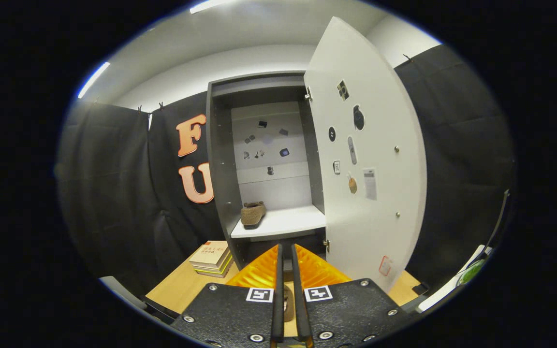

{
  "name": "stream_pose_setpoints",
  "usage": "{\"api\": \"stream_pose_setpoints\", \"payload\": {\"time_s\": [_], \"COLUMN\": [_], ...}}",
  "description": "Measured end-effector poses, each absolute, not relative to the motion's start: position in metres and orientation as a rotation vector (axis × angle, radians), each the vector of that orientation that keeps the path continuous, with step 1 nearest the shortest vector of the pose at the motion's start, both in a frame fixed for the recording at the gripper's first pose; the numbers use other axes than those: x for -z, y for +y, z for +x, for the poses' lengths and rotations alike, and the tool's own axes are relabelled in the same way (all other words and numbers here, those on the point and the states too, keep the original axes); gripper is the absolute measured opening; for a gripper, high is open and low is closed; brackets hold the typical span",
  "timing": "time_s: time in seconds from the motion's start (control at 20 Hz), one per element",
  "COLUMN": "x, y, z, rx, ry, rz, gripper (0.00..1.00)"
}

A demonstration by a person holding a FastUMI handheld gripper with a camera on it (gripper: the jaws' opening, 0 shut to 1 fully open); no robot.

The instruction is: Open the shoe cabinet door, grab the shoes and put them into the shoe cabinet, then close the shoe cabinet door.

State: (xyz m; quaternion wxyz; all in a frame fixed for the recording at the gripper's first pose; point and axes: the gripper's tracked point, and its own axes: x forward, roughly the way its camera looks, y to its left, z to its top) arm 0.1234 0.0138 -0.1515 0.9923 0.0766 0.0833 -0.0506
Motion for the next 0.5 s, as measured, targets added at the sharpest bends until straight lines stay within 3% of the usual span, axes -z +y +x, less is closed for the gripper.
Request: {"api": "stream_pose_setpoints", "payload": {"time_s": [0.2, 0.5], "x": [0.204, 0.288], "y": [0.054, 0.079], "z": [0.15, 0.185], "rx": [0.063, 0.03], "ry": [0.232, 0.325], "rz": [0.074, 0.148], "gripper": [0.11, 0.25]}}
